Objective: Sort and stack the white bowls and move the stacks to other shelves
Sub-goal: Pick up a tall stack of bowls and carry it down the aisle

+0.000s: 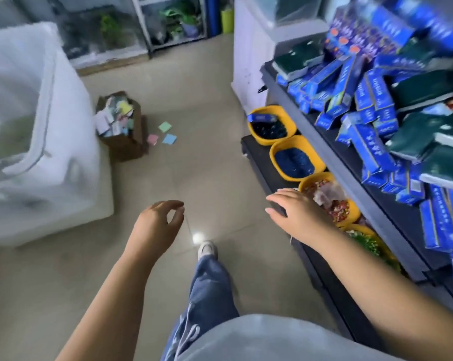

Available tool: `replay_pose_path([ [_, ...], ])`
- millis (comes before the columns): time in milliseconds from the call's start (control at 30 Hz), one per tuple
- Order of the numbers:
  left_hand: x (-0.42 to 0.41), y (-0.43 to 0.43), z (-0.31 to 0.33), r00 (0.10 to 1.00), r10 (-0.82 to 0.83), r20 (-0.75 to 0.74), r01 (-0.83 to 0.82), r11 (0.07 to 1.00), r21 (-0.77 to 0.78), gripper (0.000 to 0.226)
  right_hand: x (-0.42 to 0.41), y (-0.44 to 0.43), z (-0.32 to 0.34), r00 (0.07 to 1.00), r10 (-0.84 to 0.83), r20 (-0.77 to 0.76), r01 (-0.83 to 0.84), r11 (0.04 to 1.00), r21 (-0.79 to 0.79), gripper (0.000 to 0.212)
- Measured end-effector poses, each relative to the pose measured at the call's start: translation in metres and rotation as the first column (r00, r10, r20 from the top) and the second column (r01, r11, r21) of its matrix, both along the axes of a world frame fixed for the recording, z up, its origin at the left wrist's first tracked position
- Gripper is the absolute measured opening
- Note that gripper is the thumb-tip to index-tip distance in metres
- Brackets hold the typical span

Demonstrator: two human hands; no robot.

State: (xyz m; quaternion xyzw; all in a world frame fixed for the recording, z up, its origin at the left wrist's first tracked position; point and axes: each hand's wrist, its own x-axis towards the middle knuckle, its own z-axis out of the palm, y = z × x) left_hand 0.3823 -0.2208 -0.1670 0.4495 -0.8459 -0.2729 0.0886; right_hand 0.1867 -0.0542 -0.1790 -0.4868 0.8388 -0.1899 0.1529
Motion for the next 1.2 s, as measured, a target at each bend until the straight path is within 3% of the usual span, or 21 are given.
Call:
replay_pose_path([
  [100,-0.065,-0.06,0.027,0.988,-0.144,-0.063,0.142,0.989,-0.046,0.023,-0.041,-0.038,0.039,0.988,-0.144,-0.06,0.143,0.989,-0.034,0.036],
  [267,-0.187,-0.139,0.1,0.885,-0.41,-0.22,0.371,0.907,-0.2,0.022,-0.11,-0.086,0.127,0.882,-0.448,-0.147,0.405,0.879,-0.251,0.032],
  [433,-0.291,-0.156,0.173,0.674,-0.637,-0.375,0.554,0.771,-0.314,0.021,-0.173,-0.096,0.197,0.735,-0.622,-0.269,0.507,0.768,-0.391,0.022],
  [633,-0.392,-0.132,0.218,0.404,-0.781,-0.477,0.701,0.599,-0.388,0.023,-0.238,-0.077,0.246,0.575,-0.757,-0.31,0.557,0.64,-0.529,0.022],
  [700,-0.417,-0.12,0.224,0.356,-0.799,-0.485,0.717,0.566,-0.406,0.032,-0.255,-0.07,0.253,0.554,-0.783,-0.284,0.587,0.609,-0.533,0.023],
  [867,-0.503,-0.084,0.231,0.217,-0.866,-0.451,0.778,0.432,-0.456,0.018,-0.323,-0.033,0.257,0.449,-0.873,-0.19,0.689,0.474,-0.548,0.024],
  [933,-0.539,-0.068,0.233,0.184,-0.879,-0.439,0.794,0.396,-0.461,0.018,-0.357,-0.016,0.255,0.389,-0.916,-0.096,0.73,0.37,-0.575,0.026],
  [1033,-0.587,-0.047,0.229,0.183,-0.897,-0.403,0.83,0.361,-0.426,0.021,-0.41,0.009,0.244,0.295,-0.95,0.1,0.803,0.19,-0.565,0.046],
  [1200,-0.647,-0.025,0.21,0.15,-0.951,-0.269,0.873,0.255,-0.416,0.024,-0.475,0.029,0.226,0.279,-0.898,0.339,0.891,0.111,-0.439,0.087],
])
